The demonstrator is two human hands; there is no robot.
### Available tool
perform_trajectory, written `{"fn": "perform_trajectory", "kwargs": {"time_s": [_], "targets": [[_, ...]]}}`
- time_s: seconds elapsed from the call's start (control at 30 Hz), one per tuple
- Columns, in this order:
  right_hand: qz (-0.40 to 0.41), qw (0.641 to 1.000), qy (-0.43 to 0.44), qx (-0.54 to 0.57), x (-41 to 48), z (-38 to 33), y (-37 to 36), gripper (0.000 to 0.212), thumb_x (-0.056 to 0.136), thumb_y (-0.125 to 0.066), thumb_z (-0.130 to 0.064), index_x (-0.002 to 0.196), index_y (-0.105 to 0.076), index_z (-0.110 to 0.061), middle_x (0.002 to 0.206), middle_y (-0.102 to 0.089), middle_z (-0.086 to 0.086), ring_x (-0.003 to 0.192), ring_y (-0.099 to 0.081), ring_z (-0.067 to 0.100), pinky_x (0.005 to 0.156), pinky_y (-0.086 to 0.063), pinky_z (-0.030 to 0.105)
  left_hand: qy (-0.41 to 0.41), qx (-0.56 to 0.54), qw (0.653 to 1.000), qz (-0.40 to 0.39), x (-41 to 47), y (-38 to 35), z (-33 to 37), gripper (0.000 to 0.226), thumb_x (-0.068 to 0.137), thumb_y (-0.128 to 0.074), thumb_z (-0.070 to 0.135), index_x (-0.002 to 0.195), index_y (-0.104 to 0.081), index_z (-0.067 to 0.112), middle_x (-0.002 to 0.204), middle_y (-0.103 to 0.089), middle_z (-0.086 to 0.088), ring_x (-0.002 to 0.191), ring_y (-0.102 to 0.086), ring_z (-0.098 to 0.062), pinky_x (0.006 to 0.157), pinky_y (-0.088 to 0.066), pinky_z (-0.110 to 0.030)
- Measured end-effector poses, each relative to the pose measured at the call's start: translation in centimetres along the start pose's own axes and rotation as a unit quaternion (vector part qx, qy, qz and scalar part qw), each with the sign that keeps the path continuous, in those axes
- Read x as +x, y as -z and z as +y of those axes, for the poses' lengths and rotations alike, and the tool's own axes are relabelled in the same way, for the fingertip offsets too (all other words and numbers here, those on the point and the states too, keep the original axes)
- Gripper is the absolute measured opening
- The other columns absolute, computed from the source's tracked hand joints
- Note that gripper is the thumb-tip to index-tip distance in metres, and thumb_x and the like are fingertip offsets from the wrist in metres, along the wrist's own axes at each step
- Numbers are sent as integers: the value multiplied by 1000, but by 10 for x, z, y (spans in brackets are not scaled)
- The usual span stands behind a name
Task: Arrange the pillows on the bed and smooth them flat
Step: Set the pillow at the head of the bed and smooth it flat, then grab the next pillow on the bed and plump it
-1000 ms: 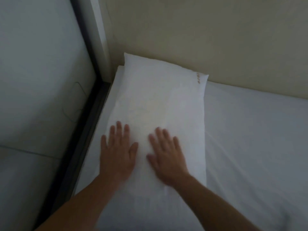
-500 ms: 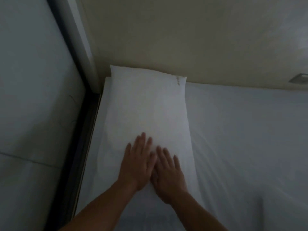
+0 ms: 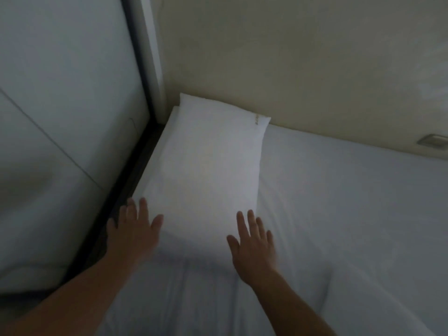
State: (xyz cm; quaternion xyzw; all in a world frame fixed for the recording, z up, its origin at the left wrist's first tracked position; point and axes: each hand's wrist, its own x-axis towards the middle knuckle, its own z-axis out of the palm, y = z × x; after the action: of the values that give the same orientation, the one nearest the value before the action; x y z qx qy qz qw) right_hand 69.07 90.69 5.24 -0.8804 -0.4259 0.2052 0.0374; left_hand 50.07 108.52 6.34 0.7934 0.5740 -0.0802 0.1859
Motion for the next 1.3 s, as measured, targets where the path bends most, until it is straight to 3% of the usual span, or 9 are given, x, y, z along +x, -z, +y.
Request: {"fn": "perform_trajectory", "kwargs": {"time_s": [0.1, 0.3, 0.57, 0.83, 1.0, 1.13, 1.2, 1.3], "targets": [[-13, 1000, 16, -16, -10, -14, 26, 64, 99, -19, -54, 151, 9, -30, 163, 9, 3, 149, 4, 26, 119, -4, 46, -33, -65, 997, 16, -24, 19, 32, 69, 98, -25, 52, 153, -6, 15, 162, -5, -16, 148, -11, -32, 118, -13, -55], [-4, 1000, -13, -9, -47, -41, 52, 64, 99, -25, -54, 153, 1, -29, 164, -1, 5, 149, -8, 26, 119, -12, 46, -75, -133, 986, -64, -62, 32, 34, 67, 99, -22, 53, 153, 0, 20, 163, 6, -9, 149, -2, -27, 121, -5, -51], [58, 997, -60, 0, -93, -96, 43, 65, 99, -30, -52, 153, -3, -27, 163, -7, 8, 147, -14, 28, 118, -18, 46, -163, -104, 980, -52, -77, 55, -28, 68, 99, -26, 51, 152, -1, 17, 163, 4, -13, 149, -3, -32, 120, -6, -53], [110, 990, -80, 30, -130, -108, 28, 66, 98, -32, -53, 153, -6, -26, 162, -11, 10, 147, -17, 30, 117, -18, 47, -254, -95, 962, -22, -105, 55, -20, 64, 99, -28, 49, 151, -16, 12, 160, -15, -17, 147, -16, -31, 120, -14, -50], [146, 984, -93, 40, -183, -64, 2, 64, 98, -35, -52, 152, -13, -25, 161, -17, 10, 145, -21, 29, 116, -21, 46, -287, -83, 954, -11, -163, 4, -2, 60, 98, -38, 45, 145, -32, 9, 154, -30, -22, 141, -29, -36, 116, -24, -51], [152, 977, -144, 24, -254, 23, -29, 64, 97, -36, -52, 152, -14, -25, 161, -16, 9, 145, -19, 30, 116, -20, 48, -333, -69, 940, -24, -242, -66, 32, 57, 97, -40, 44, 142, -37, 8, 147, -40, -22, 133, -40, -38, 111, -33, -50], [150, 970, -189, 5, -293, 80, -44, 66, 97, -35, -55, 152, -12, -27, 162, -13, 7, 146, -16, 29, 116, -19, 51, -354, -65, 932, -46, -292, -107, 57, 59, 97, -38, 47, 145, -32, 13, 151, -35, -19, 135, -37, -36, 112, -31, -51], [127, 956, -264, -5, -346, 161, -67, 72, 93, -32, -64, 152, -6, -32, 164, -4, 0, 148, -8, 29, 116, -16, 56, -377, -56, 918, -107, -371, -170, 95, 64, 96, -32, 55, 151, -15, 26, 162, -12, -10, 146, -16, -31, 117, -19, -55]]}}
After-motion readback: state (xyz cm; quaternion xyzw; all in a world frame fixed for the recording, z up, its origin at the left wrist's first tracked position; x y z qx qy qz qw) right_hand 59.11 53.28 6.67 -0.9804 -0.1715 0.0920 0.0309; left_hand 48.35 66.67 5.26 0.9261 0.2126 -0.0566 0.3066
